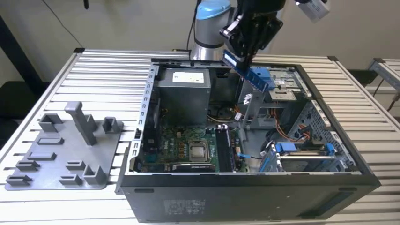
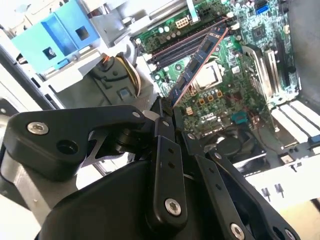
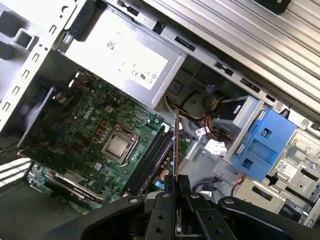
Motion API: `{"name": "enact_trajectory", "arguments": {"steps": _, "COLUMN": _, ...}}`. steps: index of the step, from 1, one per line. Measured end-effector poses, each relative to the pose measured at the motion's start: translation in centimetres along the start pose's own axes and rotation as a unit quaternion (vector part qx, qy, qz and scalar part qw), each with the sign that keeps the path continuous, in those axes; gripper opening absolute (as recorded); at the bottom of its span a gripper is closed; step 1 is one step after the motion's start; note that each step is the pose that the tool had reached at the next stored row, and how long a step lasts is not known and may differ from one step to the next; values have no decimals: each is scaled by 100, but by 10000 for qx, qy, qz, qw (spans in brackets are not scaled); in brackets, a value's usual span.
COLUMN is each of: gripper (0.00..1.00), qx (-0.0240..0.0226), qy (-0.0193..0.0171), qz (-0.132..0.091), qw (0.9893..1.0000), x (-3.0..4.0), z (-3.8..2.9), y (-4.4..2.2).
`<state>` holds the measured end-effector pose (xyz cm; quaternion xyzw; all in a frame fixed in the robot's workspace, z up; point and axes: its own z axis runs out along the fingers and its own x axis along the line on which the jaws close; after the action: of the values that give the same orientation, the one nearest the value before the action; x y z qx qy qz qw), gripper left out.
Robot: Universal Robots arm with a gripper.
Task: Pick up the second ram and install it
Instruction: 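Insert the second ram into the second slot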
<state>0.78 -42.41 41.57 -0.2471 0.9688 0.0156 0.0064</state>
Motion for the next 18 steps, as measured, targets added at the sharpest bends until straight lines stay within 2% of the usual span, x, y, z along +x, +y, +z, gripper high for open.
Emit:
{"name": "enact_trajectory", "arguments": {"steps": 3, "gripper": 14, "qx": 5, "qy": -7, "qz": 246, "qw": 9997, "x": 0, "z": 2, "y": 0}}
{"name": "enact_trajectory", "arguments": {"steps": 6, "gripper": 14, "qx": 10, "qy": -13, "qz": 497, "qw": 9988, "x": 0, "z": 4, "y": 0}}
{"name": "enact_trajectory", "arguments": {"steps": 11, "gripper": 14, "qx": 18, "qy": -23, "qz": 872, "qw": 9962, "x": 0, "z": 7, "y": 0}}
{"name": "enact_trajectory", "arguments": {"steps": 18, "gripper": 14, "qx": 24, "qy": -33, "qz": 1225, "qw": 9925, "x": 10, "z": 14, "y": -17}}
